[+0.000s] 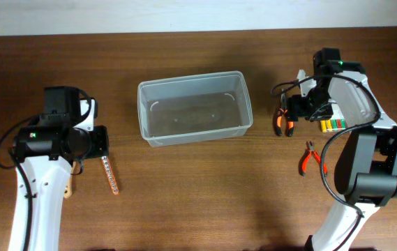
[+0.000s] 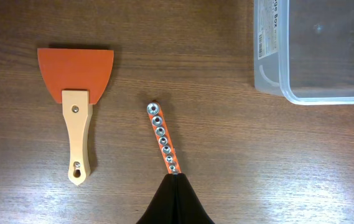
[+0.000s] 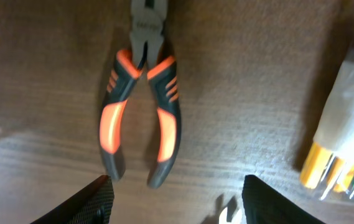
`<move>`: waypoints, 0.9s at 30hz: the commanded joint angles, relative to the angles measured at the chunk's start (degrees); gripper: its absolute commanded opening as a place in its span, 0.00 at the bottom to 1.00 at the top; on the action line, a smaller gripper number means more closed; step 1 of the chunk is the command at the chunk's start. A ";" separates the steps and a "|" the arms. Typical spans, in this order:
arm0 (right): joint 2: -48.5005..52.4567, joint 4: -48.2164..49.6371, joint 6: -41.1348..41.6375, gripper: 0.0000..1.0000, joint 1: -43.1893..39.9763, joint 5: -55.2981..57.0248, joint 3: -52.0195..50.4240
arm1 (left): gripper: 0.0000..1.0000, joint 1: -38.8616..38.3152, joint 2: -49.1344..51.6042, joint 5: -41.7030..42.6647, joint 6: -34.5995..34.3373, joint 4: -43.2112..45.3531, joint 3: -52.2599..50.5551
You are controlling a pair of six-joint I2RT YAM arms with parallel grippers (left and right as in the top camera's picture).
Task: Pack container
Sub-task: 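Lower the right gripper onto the orange-black pliers and grasp them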
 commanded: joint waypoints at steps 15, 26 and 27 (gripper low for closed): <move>5.62 3.08 -1.03 0.67 0.20 1.36 -0.55 | 0.02 0.28 -0.83 1.92 -0.59 -0.04 0.00; 9.20 4.33 -0.87 0.67 0.22 1.33 -0.79 | 0.02 0.28 -0.83 1.92 -0.57 -0.02 0.00; 9.75 4.33 -0.76 0.66 0.22 1.33 -0.79 | 0.02 0.28 -0.83 1.92 -0.57 -0.02 0.00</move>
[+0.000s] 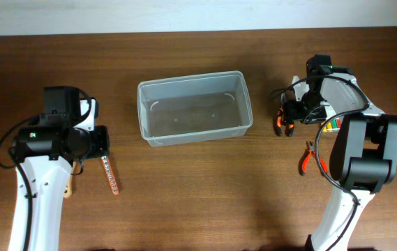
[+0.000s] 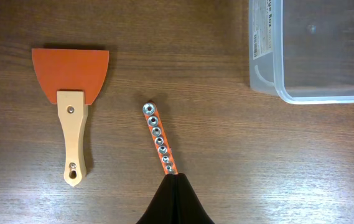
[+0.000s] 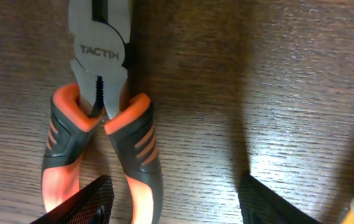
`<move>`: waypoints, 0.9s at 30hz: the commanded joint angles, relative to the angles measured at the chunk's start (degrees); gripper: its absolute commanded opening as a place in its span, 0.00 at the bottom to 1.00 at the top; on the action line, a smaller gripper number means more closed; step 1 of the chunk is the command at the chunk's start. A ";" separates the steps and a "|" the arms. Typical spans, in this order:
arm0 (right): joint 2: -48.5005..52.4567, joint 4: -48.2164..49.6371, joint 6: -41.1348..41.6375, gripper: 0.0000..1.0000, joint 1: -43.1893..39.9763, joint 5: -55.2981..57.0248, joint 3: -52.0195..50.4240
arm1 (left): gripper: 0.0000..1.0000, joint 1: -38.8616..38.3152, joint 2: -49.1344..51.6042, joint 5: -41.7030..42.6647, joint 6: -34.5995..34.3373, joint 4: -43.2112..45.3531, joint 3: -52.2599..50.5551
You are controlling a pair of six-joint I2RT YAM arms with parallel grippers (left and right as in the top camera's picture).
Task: Pack container
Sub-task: 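Lower the right gripper onto the orange-black pliers and grasp them, then lift the pliers with the right gripper and carry them over the container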
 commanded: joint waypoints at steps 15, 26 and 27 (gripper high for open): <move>3.39 -0.50 0.46 0.18 0.22 0.24 -0.74 | 0.02 0.28 -0.83 1.05 -0.57 -0.02 0.00; 3.39 -0.74 0.46 0.04 0.22 0.13 -0.74 | 0.02 0.28 -0.83 1.05 -0.57 0.00 0.00; 3.37 -0.74 0.46 0.04 0.22 -0.15 -0.74 | 0.02 0.28 -0.83 1.05 -0.57 0.00 0.00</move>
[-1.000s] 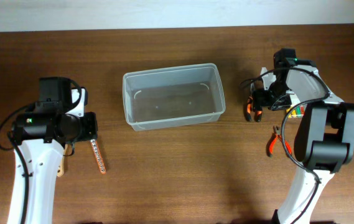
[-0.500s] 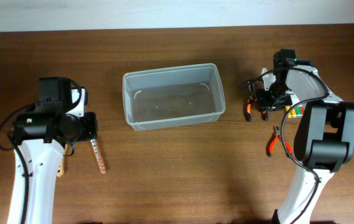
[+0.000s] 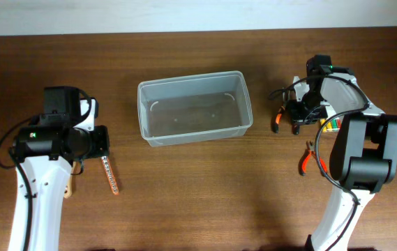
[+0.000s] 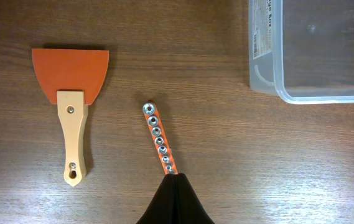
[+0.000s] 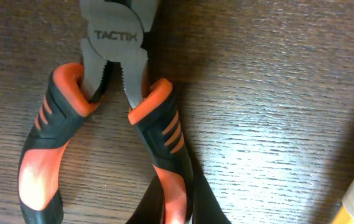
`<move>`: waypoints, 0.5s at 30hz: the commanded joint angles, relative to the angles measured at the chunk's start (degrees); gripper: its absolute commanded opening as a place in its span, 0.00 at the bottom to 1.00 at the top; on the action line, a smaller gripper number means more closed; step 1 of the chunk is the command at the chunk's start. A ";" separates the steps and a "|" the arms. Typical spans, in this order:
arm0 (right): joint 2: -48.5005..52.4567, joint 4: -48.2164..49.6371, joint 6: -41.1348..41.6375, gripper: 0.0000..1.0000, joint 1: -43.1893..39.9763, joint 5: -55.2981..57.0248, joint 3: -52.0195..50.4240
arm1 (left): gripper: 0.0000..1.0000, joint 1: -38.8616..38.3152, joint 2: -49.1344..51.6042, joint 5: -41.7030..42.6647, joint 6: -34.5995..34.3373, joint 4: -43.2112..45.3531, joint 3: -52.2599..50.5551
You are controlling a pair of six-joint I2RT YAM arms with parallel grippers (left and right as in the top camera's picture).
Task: Pack container
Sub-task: 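Lift the pliers with the right gripper and carry them over the container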
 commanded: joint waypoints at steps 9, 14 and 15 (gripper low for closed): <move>0.83 -3.65 0.94 0.04 0.28 -1.79 3.17 | 0.02 0.28 -0.83 1.05 -0.55 -0.02 0.00; -2.95 -7.67 0.92 0.04 0.33 -0.09 9.70 | 0.02 0.28 -0.83 1.05 -0.52 -0.02 0.00; -3.74 -8.46 0.92 0.04 0.33 0.28 10.99 | 0.02 0.28 -0.83 1.05 -0.52 -0.04 0.00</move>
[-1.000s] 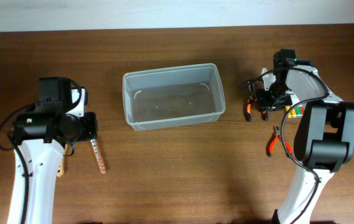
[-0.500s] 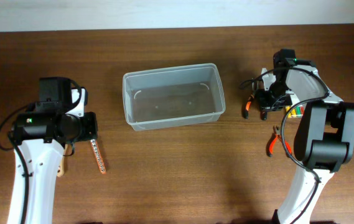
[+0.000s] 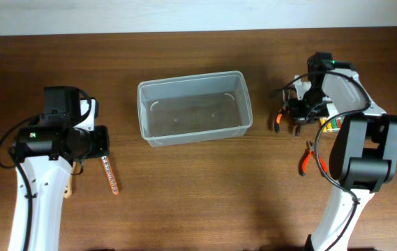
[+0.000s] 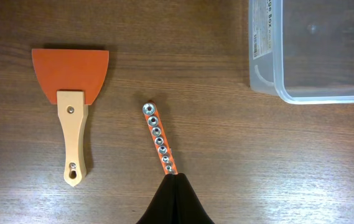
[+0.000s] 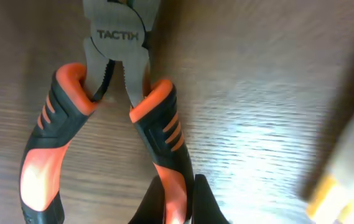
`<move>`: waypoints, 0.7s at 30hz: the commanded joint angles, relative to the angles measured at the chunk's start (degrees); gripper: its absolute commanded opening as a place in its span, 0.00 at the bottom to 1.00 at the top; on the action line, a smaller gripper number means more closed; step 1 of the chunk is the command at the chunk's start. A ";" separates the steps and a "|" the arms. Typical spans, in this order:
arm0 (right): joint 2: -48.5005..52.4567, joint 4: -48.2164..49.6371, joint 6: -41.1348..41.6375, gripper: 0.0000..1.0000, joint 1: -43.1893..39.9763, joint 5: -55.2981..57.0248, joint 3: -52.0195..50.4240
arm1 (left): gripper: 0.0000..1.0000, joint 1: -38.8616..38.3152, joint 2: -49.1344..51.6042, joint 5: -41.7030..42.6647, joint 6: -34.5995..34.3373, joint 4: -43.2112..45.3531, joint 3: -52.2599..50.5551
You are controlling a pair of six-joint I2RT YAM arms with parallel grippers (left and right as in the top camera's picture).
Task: Pack container
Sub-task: 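Lift the pliers with the right gripper and carry them over the container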
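Note:
The clear plastic container [image 3: 193, 108] stands empty at mid-table. My right gripper [image 5: 175, 186] is shut on one handle of the orange-and-black pliers [image 5: 111, 106] right of the container; the pliers [image 3: 279, 120] show in the overhead view too. My left gripper [image 4: 177, 177] is shut with nothing in it, its tips just at the near end of the orange socket rail [image 4: 160, 139]. An orange scraper with a wooden handle [image 4: 71, 99] lies left of the rail.
A smaller pair of red pliers [image 3: 310, 157] lies near the right arm's base. A pack of coloured items [image 3: 333, 124] sits just right of the held pliers. The container's corner [image 4: 270, 81] shows at the upper right of the left wrist view.
The right gripper stays shut on the pliers' handle; the pliers have shifted slightly and the view is blurred. The left arm has not moved.
The right gripper was open above the orange-and-black pliers, then open and lower, close over them. Then it was shut on one handle, as it is now. The left gripper stayed shut by the socket rail throughout.

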 commanded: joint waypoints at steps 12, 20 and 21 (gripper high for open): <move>-15.63 -7.63 -14.82 0.04 5.66 -4.96 19.54 | 0.02 0.28 -0.83 1.03 -0.55 -0.04 0.00; -17.03 -10.08 -47.76 0.04 19.54 -8.74 23.37 | 0.02 0.28 -0.83 1.03 -0.55 -0.07 0.00; -16.96 -10.08 -51.41 0.04 21.18 -8.76 23.34 | 0.02 0.28 -0.83 1.03 -0.55 -0.09 0.00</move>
